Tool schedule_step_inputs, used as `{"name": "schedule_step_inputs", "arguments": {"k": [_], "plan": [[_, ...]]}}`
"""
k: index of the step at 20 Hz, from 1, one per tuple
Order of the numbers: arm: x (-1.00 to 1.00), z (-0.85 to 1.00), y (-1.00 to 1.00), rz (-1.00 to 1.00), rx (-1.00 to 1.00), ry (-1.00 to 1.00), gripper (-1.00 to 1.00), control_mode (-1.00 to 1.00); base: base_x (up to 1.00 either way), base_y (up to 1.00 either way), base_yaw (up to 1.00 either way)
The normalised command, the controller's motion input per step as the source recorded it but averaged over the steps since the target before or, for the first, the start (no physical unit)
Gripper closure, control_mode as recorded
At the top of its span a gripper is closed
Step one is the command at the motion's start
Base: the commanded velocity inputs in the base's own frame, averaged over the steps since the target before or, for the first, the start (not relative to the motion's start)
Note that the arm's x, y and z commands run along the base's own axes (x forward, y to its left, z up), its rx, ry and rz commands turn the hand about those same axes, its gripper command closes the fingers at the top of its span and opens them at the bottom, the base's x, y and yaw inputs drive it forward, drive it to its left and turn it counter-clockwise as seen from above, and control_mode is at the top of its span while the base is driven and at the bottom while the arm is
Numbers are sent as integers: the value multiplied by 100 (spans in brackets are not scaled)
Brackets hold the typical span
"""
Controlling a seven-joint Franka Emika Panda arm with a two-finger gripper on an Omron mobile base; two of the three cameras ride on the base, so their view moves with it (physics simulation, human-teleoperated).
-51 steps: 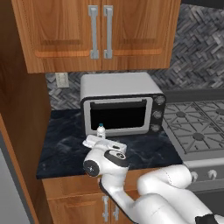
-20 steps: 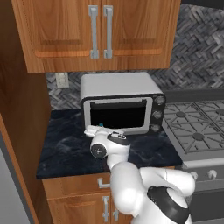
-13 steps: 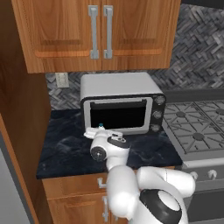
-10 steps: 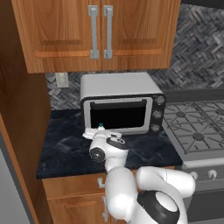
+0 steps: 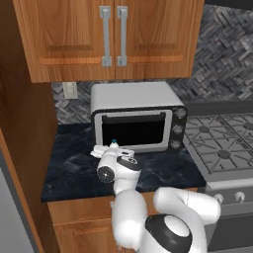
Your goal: Take the bottled waters from the counter and place them in the freezer to freeze. Close the freezer door after placing the bottles.
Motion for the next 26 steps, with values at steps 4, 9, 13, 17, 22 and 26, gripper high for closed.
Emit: {"name": "schedule_step_inputs", "arguments": {"k": [4, 9, 13, 17, 22, 26], "plan": [[15, -18, 2, 0, -3, 2, -100, -100, 0, 0, 0], [10, -19, 0, 0, -4, 1, -100, -100, 0, 0, 0], [14, -16, 0, 0, -4, 0, -100, -100, 0, 0, 0], [11, -21, 0, 0, -7, 0, -100, -100, 0, 0, 0], [20, -10, 0, 0, -6, 0, -100, -100, 0, 0, 0], [8, 0, 0, 0, 0, 0, -100, -100, 0, 0, 0]]}}
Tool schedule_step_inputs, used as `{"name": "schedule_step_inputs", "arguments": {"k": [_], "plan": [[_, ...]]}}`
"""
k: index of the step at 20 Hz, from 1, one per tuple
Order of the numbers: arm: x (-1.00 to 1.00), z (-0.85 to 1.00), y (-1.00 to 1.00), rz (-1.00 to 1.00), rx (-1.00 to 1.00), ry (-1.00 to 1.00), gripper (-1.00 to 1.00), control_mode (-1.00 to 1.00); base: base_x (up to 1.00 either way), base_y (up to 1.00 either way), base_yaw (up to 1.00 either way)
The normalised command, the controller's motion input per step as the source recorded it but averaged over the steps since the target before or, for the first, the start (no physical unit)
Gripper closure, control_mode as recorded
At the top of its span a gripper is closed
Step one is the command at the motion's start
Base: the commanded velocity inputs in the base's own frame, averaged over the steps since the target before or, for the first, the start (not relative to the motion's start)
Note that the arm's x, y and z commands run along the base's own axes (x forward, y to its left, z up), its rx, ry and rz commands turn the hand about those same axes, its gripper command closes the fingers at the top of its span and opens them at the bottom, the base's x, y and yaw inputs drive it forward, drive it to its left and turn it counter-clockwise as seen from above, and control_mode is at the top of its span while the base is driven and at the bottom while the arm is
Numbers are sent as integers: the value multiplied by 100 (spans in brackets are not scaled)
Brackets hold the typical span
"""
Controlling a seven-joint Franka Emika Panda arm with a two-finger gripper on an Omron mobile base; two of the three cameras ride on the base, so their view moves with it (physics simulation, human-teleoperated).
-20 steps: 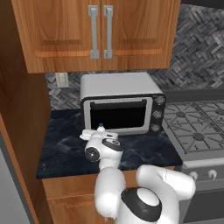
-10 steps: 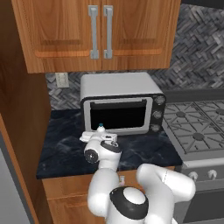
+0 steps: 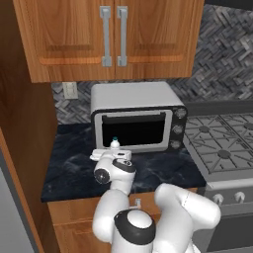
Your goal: Take the bottled waters from the counter and place them in the freezer to freeze. Close the freezer door after placing the bottles.
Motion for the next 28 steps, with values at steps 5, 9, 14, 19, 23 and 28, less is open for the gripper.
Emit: {"name": "schedule_step_inputs", "arguments": {"k": [5, 9, 14, 19, 23, 28], "plan": [[2, 0, 0, 0, 0, 0, 100, -100, 0, 0, 0], [-9, 0, 0, -1, 0, 0, 100, -100, 0, 0, 0], [-64, 26, 7, -9, -3, 2, 100, -100, 0, 0, 0], [-91, 77, -7, -4, 0, 6, 100, -100, 0, 0, 0], [-42, 100, -6, 0, 0, 29, 100, -100, 0, 0, 0], [-31, 81, 0, -2, 0, 42, 100, -100, 0, 0, 0]]}}
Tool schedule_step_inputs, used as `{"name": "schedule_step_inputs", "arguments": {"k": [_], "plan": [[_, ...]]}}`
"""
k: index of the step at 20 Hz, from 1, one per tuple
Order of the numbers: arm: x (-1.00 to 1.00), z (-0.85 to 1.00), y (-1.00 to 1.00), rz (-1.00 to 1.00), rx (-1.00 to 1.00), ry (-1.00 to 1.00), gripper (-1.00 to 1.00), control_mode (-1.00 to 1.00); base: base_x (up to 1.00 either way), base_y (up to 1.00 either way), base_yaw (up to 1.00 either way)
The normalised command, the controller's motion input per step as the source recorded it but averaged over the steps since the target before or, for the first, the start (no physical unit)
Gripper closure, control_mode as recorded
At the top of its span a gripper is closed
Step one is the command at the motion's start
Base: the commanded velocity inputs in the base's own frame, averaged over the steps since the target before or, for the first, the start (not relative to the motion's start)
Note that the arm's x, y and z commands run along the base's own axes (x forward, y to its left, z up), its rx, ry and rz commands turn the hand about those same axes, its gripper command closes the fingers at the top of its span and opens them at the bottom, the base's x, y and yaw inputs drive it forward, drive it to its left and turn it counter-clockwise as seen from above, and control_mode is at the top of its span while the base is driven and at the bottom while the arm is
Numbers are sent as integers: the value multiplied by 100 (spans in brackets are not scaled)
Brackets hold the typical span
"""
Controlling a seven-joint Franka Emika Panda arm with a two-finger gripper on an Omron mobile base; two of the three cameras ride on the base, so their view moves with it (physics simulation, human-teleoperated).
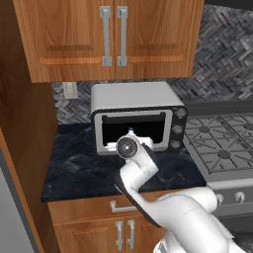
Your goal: Take the bottled waters from the counter and place them in the freezer to freeze. Close the freezer door after placing the bottles.
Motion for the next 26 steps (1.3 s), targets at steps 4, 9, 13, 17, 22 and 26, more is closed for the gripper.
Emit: {"name": "schedule_step_inputs", "arguments": {"k": [4, 9, 13, 17, 22, 26], "plan": [[-61, 13, -2, 0, 0, 23, 100, -100, 0, 0, 0], [-54, 43, 0, 12, 1, -9, 100, -100, 0, 0, 0], [-39, 36, -5, 16, -1, -37, 100, -100, 0, 0, 0], [-35, 6, -39, 12, 12, -59, 100, -100, 0, 0, 0], [-22, 29, -31, 15, 7, -38, 100, -100, 0, 0, 0], [-32, 58, -43, 15, 7, -27, 100, -100, 0, 0, 0]]}}
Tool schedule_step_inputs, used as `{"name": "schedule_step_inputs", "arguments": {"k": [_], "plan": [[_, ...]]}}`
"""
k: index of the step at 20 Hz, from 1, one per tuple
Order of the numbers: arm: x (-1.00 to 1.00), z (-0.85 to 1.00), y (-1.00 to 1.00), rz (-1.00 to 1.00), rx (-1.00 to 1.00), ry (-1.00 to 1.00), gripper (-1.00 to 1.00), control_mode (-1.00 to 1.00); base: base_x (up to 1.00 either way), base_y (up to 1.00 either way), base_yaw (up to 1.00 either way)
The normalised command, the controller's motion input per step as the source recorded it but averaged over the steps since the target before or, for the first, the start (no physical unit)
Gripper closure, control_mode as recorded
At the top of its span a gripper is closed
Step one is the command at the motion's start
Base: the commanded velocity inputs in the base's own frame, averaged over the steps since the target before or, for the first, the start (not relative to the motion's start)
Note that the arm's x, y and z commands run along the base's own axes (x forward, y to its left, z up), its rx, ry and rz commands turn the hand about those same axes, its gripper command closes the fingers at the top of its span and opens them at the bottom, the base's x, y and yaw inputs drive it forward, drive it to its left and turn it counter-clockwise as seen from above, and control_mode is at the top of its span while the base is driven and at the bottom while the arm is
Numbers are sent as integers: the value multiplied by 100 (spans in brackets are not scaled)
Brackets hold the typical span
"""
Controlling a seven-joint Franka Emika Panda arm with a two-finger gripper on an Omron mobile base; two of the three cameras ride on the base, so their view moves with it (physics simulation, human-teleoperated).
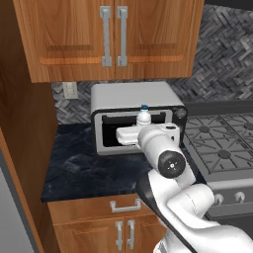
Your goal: Take the bottled waters from the counter and place them in the freezer to freeze. Close the freezer door after placing the bottles.
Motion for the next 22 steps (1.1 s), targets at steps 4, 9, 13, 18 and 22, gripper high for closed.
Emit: {"name": "schedule_step_inputs", "arguments": {"k": [4, 9, 13, 18, 22], "plan": [[-35, 40, -39, 14, 7, -18, 100, -100, 0, 0, 0], [-67, 10, -21, 5, 6, -23, 100, -100, 0, 0, 0], [-34, 0, -9, 0, 0, -2, 100, -100, 0, 0, 0], [0, 0, 0, 0, 0, 0, 100, -100, 0, 0, 0], [-12, 0, 0, 0, 0, 0, 100, 100, -16, 0, 0]]}}
